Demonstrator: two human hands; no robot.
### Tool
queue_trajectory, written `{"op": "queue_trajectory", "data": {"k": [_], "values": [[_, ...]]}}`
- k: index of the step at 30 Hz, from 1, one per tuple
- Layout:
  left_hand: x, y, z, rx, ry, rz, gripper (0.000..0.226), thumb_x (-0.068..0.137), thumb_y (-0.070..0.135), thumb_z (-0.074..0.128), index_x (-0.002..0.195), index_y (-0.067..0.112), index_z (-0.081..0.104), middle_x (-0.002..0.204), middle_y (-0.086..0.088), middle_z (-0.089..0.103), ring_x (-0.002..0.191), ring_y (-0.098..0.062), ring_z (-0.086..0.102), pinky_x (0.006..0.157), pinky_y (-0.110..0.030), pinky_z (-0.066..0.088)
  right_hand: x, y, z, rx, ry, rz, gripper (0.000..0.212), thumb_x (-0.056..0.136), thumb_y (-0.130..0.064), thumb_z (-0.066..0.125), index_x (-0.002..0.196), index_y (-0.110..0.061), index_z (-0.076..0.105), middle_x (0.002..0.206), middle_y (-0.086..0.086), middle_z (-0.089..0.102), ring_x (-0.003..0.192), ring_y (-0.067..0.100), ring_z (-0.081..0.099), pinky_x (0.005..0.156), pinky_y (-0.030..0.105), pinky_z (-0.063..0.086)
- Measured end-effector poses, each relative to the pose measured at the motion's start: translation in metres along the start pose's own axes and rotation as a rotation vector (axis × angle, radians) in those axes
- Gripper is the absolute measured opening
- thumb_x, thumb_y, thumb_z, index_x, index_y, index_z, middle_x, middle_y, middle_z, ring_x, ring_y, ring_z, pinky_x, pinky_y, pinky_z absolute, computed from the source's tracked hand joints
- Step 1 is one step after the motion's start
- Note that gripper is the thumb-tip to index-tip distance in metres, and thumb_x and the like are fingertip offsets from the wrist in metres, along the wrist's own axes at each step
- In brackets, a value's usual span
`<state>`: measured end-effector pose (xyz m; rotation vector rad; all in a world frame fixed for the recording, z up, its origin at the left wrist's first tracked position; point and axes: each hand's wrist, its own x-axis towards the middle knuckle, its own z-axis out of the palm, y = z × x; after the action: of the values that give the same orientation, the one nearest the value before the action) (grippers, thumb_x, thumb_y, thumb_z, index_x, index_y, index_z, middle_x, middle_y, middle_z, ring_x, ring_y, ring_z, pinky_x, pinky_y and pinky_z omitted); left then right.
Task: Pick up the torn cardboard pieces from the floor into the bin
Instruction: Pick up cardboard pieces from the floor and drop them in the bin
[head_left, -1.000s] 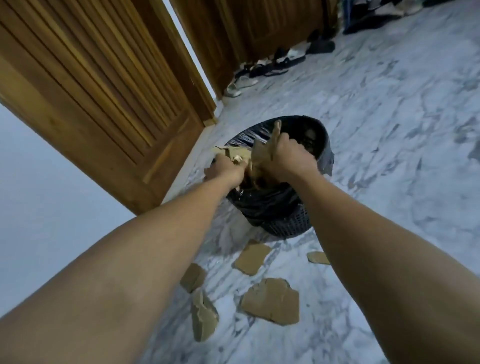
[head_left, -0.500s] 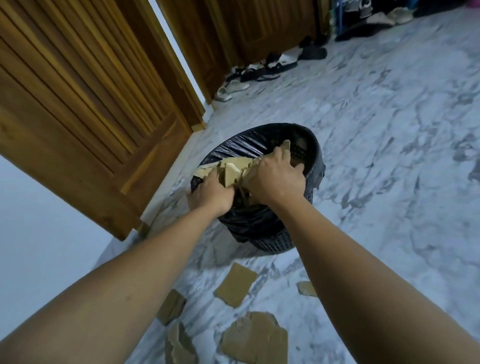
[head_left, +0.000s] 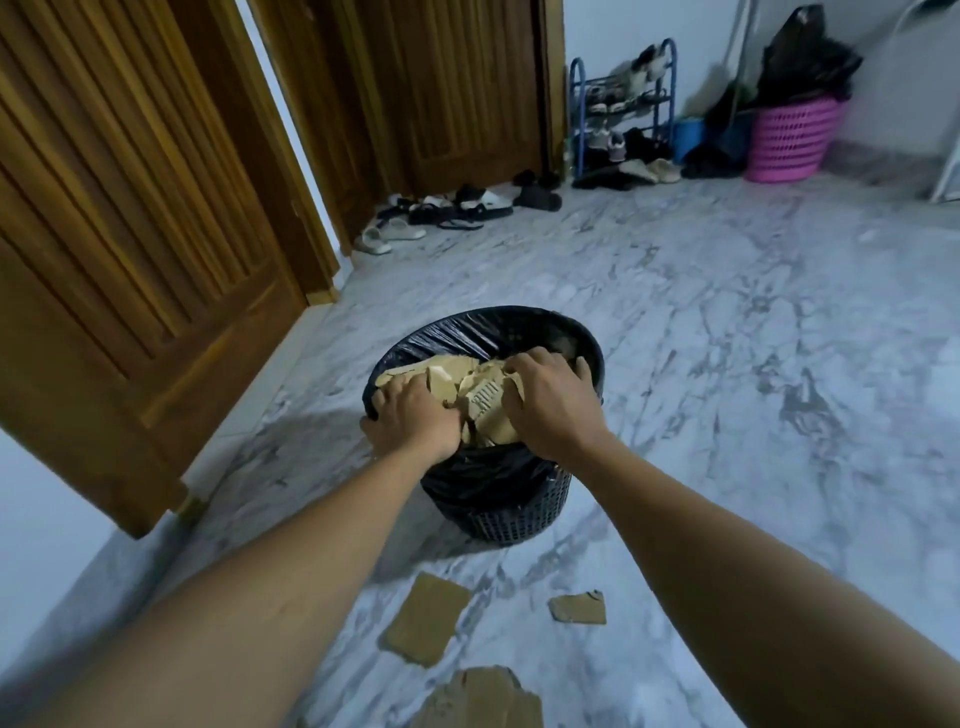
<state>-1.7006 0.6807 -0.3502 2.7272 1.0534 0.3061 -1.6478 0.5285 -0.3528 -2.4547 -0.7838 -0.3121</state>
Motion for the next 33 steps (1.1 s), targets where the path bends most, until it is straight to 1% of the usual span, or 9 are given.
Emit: {"op": "queue_trajectory", "data": {"k": [6,10,13,15,19,23,26,30,33], "values": [[0.005,-0.017,0.006,-0.442,0.165,0.091,0.059,0.093,0.061,0.042,0.139,0.025,0.047,0.158,0.000,0.027,0.145,-0.025,0.021,0.115,-0.055,0.020,-0.042,0.015,-0.007,-0.198,0.074,0.091,0.049,0.101,-0.042,0.045,0.144,-0.019,0.039,0.149,0.007,0.035,0.137,0.032,0.034,0.113,0.062,0.025],[-0.017,-0.055,0.023,-0.823,0.343,0.064,0.066,0.099,0.055,0.037,0.154,0.022,0.024,0.162,-0.006,0.019,0.149,-0.026,0.017,0.118,-0.053,0.012,-0.071,-0.012,0.025,0.113,0.286,0.491,0.063,0.102,-0.051,0.039,0.154,-0.019,0.026,0.159,0.008,0.022,0.146,0.029,0.025,0.117,0.053,0.025],[-0.045,-0.112,0.052,-0.696,0.161,0.017,0.069,0.097,0.060,0.033,0.153,0.022,0.023,0.157,-0.008,0.029,0.143,-0.029,0.027,0.114,-0.055,0.024,-0.115,-0.033,0.069,0.363,0.443,0.847,0.059,0.103,-0.045,0.044,0.151,-0.013,0.033,0.155,0.014,0.031,0.144,0.031,0.030,0.116,0.048,0.030],[-0.058,-0.163,0.075,-0.453,-0.116,0.099,0.070,0.094,0.066,0.035,0.147,0.020,0.035,0.146,-0.008,0.041,0.134,-0.031,0.036,0.107,-0.053,0.034,-0.161,-0.043,0.105,0.349,0.158,0.901,0.053,0.100,-0.040,0.051,0.144,-0.012,0.043,0.147,0.018,0.045,0.135,0.032,0.043,0.111,0.046,0.038],[-0.073,-0.244,0.094,-0.162,-0.501,0.432,0.068,0.087,0.076,0.034,0.121,0.022,0.056,0.122,0.000,0.059,0.112,-0.023,0.055,0.090,-0.041,0.043,-0.240,-0.065,0.153,-0.020,-0.599,0.575,0.064,0.087,-0.044,0.065,0.144,-0.026,0.042,0.144,0.007,0.042,0.133,0.032,0.040,0.106,0.045,0.039],[-0.091,-0.294,0.073,0.120,-0.658,0.820,0.079,0.070,0.093,0.036,0.111,0.027,0.052,0.107,0.006,0.054,0.095,-0.017,0.052,0.073,-0.032,0.036,-0.261,-0.081,0.160,-0.221,-0.686,0.537,0.085,0.076,-0.048,0.068,0.147,-0.033,0.025,0.140,0.003,0.034,0.132,0.031,0.034,0.102,0.051,0.037],[-0.106,-0.324,0.069,0.377,-0.774,1.016,0.093,0.053,0.100,0.043,0.109,0.025,0.047,0.109,0.003,0.048,0.096,-0.020,0.047,0.078,-0.035,0.038,-0.245,-0.090,0.156,-0.202,-0.779,0.640,0.055,0.080,-0.028,0.060,0.130,-0.028,0.040,0.123,0.003,0.050,0.117,0.026,0.050,0.095,0.049,0.036],[-0.118,-0.331,0.077,0.397,-0.713,0.997,0.055,0.077,0.054,0.071,0.110,0.018,0.048,0.112,-0.006,0.053,0.100,-0.027,0.052,0.075,-0.038,0.038,-0.207,-0.091,0.168,-0.265,-1.016,0.610,0.036,0.070,-0.032,0.069,0.104,-0.024,0.060,0.120,0.006,0.064,0.112,0.028,0.060,0.099,0.046,0.045],[-0.126,-0.329,0.076,0.434,-0.690,0.918,0.019,0.087,0.017,0.064,0.105,0.013,0.058,0.110,-0.013,0.060,0.100,-0.032,0.058,0.076,-0.039,0.045,-0.179,-0.086,0.196,-0.078,-0.917,0.626,0.046,0.064,-0.044,0.072,0.104,-0.023,0.065,0.124,0.011,0.064,0.119,0.032,0.059,0.101,0.045,0.050]]}}
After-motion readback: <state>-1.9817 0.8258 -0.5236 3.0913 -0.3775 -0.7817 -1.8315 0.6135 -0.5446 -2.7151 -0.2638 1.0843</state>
